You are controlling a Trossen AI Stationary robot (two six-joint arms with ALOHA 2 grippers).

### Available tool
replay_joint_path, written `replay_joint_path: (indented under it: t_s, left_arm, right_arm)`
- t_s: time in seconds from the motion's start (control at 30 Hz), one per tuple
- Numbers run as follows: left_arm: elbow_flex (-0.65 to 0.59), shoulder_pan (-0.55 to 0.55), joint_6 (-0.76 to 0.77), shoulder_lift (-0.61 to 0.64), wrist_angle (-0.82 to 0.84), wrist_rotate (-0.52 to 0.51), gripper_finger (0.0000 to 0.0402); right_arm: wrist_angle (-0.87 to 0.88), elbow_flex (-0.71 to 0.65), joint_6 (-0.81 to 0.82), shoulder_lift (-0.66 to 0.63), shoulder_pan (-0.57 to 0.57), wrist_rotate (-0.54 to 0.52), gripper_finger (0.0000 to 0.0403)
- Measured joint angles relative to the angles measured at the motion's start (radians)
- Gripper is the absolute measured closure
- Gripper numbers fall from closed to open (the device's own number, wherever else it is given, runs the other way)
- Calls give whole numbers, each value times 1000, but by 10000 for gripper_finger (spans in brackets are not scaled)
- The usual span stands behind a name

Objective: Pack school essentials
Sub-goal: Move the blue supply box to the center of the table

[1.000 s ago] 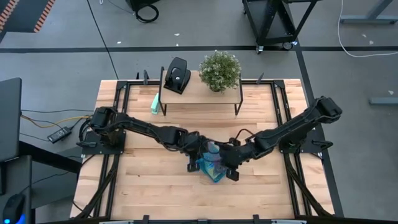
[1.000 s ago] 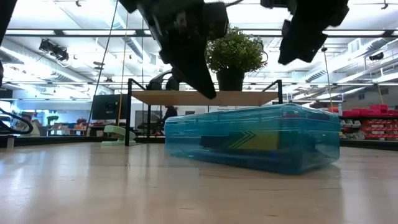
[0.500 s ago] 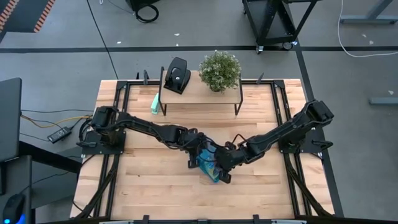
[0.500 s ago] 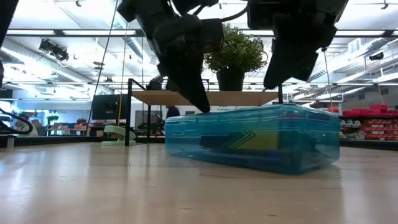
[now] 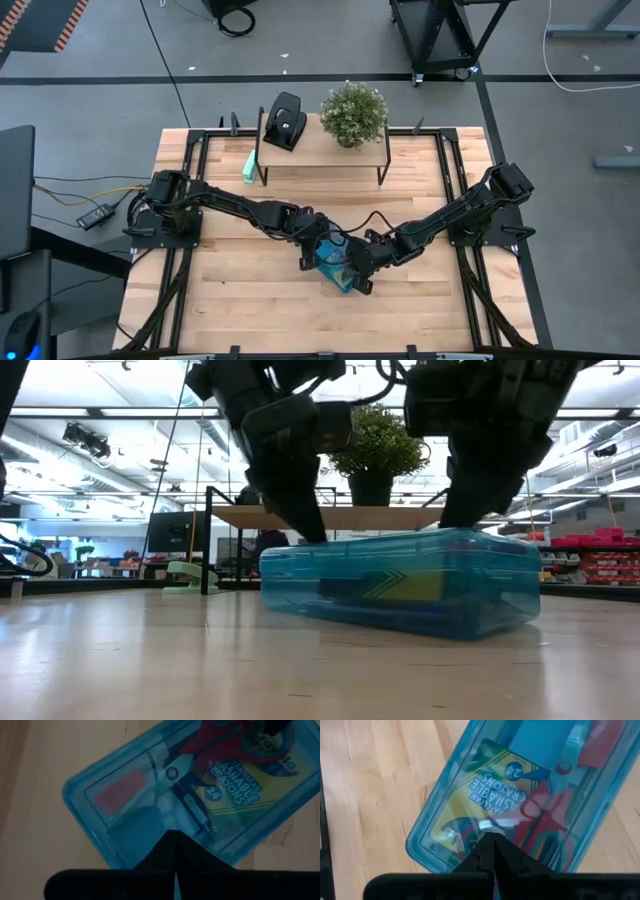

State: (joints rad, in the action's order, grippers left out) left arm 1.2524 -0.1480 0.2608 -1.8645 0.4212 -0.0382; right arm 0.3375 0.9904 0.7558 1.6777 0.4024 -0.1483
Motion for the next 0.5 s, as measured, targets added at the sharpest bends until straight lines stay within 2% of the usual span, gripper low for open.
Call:
replay_joint_path:
  t_s: [0.27,0.5]
  left_arm:
    - [-28,-39,70,2,-2,7,386]
    - [-30,-82,135,6,-1,50,394]
  right_arm:
    - [-8,-34,-17,-6,-7,18,395]
    - [3,-36,-92,-4,-81,34,395]
